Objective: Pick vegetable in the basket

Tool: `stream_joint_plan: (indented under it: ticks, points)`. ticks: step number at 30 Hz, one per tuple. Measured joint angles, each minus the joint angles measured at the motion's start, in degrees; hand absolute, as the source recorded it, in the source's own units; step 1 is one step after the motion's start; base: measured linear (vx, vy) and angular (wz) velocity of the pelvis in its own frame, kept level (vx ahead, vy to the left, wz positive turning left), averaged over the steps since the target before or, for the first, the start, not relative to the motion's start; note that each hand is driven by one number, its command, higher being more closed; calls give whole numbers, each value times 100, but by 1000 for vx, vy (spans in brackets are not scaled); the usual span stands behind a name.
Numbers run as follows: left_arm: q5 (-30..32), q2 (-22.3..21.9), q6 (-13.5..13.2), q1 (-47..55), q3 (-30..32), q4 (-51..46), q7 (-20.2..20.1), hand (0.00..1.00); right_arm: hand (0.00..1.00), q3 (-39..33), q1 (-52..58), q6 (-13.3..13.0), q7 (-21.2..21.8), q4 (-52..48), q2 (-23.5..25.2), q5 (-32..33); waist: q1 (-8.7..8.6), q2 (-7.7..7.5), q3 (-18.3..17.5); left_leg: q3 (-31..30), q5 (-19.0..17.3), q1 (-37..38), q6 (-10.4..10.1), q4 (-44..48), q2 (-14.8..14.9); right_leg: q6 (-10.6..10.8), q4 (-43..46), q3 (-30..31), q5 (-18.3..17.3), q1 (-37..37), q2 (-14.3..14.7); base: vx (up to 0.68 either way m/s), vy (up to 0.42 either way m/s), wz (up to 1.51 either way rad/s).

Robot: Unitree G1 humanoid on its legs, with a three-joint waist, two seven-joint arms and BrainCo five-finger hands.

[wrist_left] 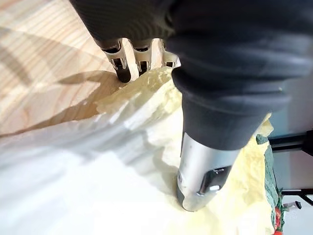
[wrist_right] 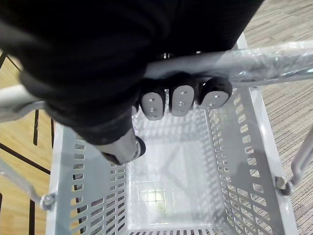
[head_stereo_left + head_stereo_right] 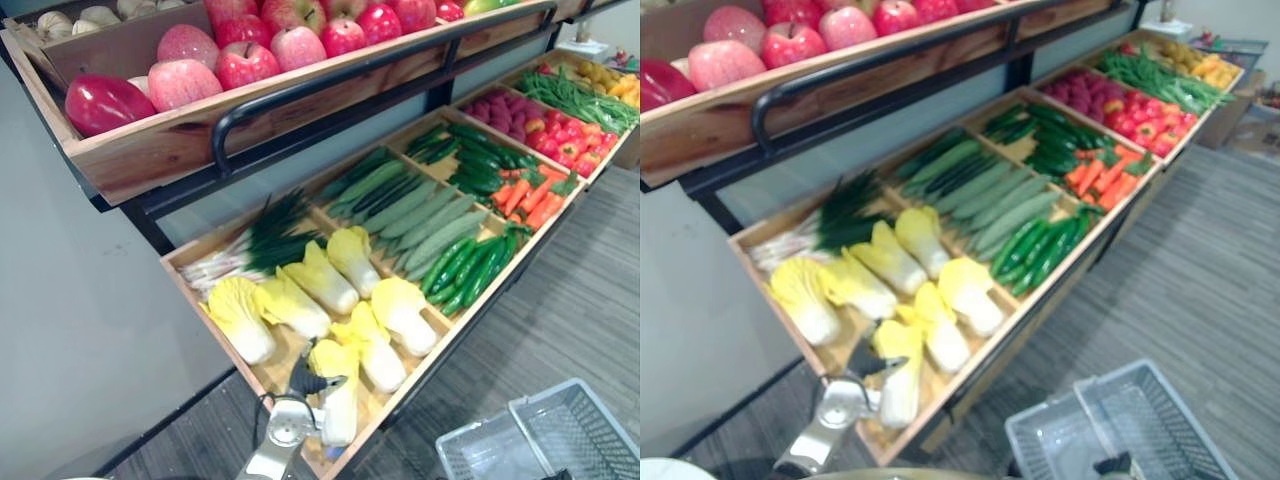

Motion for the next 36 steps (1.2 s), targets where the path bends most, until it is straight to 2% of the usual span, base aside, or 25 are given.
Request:
stream_joint_plan:
  ticks: [9,10,25,26,34,35,36]
  points:
    - [-12,115,-1,-55,-404,1,-120,0,100,0,-1,0,-1,24,-5,-4,-3,11,9,11,-4,3,-6,-3,1,0,0,17,0,-5,2,0,0,0]
    - [-17,125,0,-64,-434,1,-131,100,100,0,-8,0,-1,41,-6,-4,-4,12,10,13,-5,4,-7,-3,1,0,-1,20,0,-5,3,0,0,0]
    - [-456,158,65,-411,-835,22,-478,100,100,-1,-119,0,-2,203,-39,-4,-15,38,175,3,-84,92,11,-9,-9,2,-1,119,-2,7,13,0,0,-3]
    - [-458,157,81,-424,-837,46,-482,0,100,0,-122,0,-2,206,-39,-4,-14,38,175,1,-87,93,10,-7,-12,2,-1,120,-2,7,10,0,0,0]
    - [-665,154,77,-438,-871,119,-498,0,100,1,-117,0,-1,209,-39,-4,-13,38,175,-30,-98,92,20,11,-20,3,0,104,-3,26,-2,0,0,0]
    - [-667,155,78,-438,-871,119,-498,100,100,1,-114,0,-1,209,-39,-4,-13,38,175,-34,-98,91,20,13,-19,4,0,102,-4,27,-2,0,0,0]
    - [-668,154,78,-438,-871,119,-498,100,100,1,-113,0,-1,209,-39,-4,-13,38,175,-35,-98,90,20,14,-19,4,0,102,-4,27,-2,0,0,0]
